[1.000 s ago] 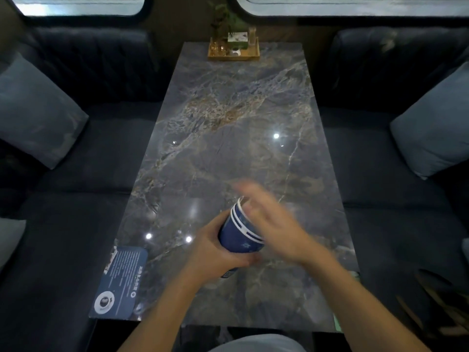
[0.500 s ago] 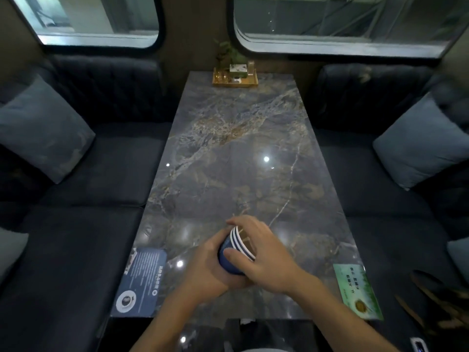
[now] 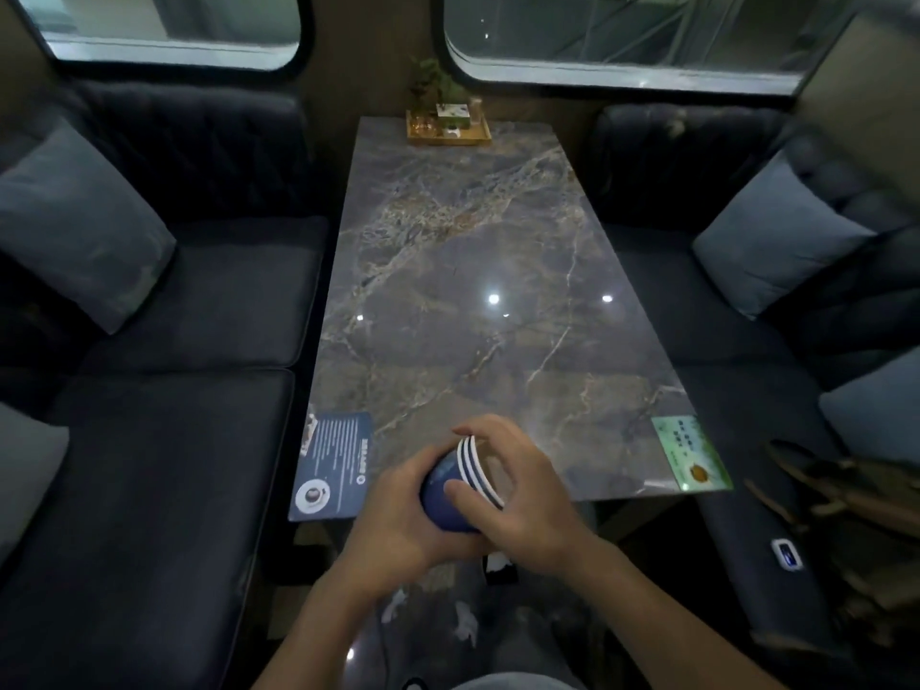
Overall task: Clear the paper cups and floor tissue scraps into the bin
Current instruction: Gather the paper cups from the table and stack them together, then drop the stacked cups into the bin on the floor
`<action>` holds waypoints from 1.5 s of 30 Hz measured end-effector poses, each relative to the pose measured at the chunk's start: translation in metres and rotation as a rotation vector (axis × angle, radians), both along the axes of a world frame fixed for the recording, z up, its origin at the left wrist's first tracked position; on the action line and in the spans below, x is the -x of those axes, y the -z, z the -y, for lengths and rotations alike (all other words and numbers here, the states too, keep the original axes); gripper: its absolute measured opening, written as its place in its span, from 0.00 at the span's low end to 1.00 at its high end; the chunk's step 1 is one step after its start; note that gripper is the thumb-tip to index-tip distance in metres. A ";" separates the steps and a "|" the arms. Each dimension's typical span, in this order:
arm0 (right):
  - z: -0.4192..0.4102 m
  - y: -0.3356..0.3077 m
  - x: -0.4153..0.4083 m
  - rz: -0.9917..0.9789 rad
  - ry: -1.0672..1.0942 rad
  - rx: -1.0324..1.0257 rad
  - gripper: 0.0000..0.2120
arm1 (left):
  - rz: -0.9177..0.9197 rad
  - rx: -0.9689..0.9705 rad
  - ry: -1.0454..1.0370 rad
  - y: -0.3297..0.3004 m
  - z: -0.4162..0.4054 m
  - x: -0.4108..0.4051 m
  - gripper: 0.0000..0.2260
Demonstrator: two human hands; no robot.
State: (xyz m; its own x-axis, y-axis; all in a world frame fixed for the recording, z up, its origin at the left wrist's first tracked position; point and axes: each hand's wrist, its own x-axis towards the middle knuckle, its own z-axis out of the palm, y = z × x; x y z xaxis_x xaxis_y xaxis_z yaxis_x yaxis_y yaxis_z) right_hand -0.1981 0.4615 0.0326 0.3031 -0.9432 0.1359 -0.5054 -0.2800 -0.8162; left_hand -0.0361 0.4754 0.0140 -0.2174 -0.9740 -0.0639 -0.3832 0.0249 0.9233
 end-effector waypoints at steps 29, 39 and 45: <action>-0.213 0.035 0.166 0.359 0.777 -0.296 0.40 | -0.292 -0.502 -0.217 0.047 -0.087 0.124 0.05; -0.320 0.069 0.288 0.623 1.051 -0.321 0.15 | 0.023 -0.394 0.025 0.053 -0.130 0.261 0.04; -0.351 0.093 0.319 0.581 1.086 -0.375 0.11 | 0.116 -0.347 0.080 0.063 -0.133 0.315 0.04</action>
